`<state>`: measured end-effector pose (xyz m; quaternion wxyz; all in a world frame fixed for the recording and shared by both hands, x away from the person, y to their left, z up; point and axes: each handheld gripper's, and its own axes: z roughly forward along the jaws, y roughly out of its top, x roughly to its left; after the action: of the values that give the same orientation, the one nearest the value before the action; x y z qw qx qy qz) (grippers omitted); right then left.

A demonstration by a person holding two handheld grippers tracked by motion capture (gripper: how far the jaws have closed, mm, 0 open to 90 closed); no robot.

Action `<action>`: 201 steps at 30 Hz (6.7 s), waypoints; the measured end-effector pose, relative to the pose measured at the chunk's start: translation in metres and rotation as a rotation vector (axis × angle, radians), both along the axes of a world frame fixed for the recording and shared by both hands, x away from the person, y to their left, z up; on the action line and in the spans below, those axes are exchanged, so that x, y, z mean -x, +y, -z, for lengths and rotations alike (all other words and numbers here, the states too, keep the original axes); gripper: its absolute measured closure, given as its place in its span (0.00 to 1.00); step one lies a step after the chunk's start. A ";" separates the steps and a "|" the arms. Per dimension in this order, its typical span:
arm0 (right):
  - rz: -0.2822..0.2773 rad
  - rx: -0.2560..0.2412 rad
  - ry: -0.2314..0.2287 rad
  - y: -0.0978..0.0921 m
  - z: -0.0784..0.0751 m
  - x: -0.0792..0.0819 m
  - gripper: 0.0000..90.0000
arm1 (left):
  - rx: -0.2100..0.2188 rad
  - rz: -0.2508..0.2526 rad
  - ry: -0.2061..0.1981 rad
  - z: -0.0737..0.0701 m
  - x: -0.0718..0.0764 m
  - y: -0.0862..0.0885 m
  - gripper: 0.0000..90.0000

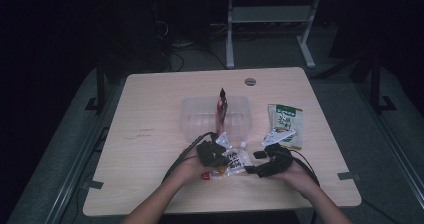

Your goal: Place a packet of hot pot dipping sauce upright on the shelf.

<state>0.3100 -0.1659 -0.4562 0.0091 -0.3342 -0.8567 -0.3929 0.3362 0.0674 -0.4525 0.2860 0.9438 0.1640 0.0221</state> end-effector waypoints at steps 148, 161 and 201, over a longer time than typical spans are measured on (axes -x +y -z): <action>-0.159 -0.380 -0.207 -0.010 -0.116 -0.051 1.00 | 0.165 -0.069 0.078 -0.015 0.044 0.105 0.41; -0.118 -0.328 -0.206 -0.016 -0.121 -0.082 1.00 | 0.161 -0.065 0.077 -0.015 0.044 0.105 0.41; -0.087 -0.253 -0.150 -0.011 -0.098 -0.119 0.99 | 0.172 -0.070 0.088 -0.014 0.044 0.104 0.41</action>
<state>0.4293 -0.1767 -0.3577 0.0042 -0.2626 -0.8122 -0.5209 0.2921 0.1713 -0.4388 0.3578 0.9095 0.2104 -0.0235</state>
